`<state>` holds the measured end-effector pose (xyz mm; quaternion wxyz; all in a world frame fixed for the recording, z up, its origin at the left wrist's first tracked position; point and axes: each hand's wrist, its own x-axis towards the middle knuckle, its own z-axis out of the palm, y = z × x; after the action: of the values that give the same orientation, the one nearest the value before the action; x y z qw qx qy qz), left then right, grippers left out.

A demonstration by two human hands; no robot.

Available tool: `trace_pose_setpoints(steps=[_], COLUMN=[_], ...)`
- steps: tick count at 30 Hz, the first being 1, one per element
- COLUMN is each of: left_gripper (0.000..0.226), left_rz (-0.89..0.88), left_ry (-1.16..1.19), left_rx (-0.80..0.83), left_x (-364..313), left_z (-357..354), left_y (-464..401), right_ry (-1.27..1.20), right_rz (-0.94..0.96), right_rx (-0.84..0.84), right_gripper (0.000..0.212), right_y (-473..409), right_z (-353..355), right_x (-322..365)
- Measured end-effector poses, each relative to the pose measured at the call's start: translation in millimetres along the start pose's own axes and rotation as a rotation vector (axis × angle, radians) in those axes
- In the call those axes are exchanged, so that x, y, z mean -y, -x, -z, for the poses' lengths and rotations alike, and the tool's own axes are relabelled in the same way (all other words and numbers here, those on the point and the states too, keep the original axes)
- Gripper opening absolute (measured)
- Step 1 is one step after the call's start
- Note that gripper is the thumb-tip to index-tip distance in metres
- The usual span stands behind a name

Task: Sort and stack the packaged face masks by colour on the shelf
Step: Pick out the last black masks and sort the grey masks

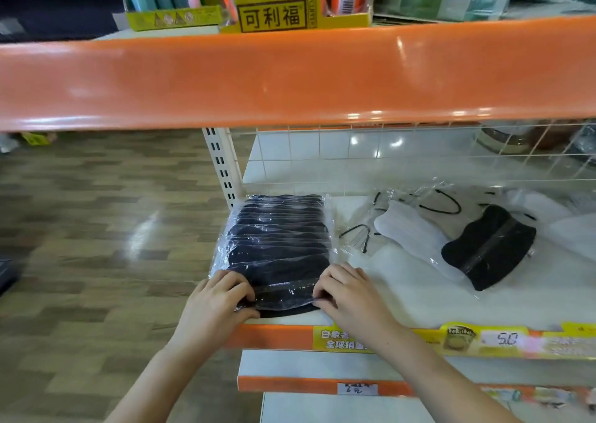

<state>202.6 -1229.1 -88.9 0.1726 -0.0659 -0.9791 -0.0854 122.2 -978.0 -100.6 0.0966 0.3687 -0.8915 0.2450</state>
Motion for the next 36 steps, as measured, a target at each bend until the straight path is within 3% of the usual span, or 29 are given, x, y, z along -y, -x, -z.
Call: trace_pose_setpoints(steps=[10,19,24,28,36], left_gripper=[0.017,0.042,0.015,0.042,0.035], left_rz=[-0.040,-0.036,-0.061,-0.080,-0.136], left_ry=[-0.083,-0.120,-0.093,-0.158,-0.105], left_rx=[-0.059,-0.073,-0.042,0.043,0.011], left_x=[-9,-12,-15,-22,-61], left_z=[-10,-6,-2,3,-3], left_y=[-7,-6,-4,-5,-31], right_ry=[0.032,0.092,0.108,0.101,0.042], right_rz=[0.003,0.141,0.117,0.120,0.038], right_rx=[-0.017,-0.088,-0.040,-0.012,-0.079], right_gripper=[0.008,0.017,0.023,0.029,0.024], right_y=[2,6,8,8,16], right_z=[1,5,4,5,19], right_x=[1,8,7,8,-1])
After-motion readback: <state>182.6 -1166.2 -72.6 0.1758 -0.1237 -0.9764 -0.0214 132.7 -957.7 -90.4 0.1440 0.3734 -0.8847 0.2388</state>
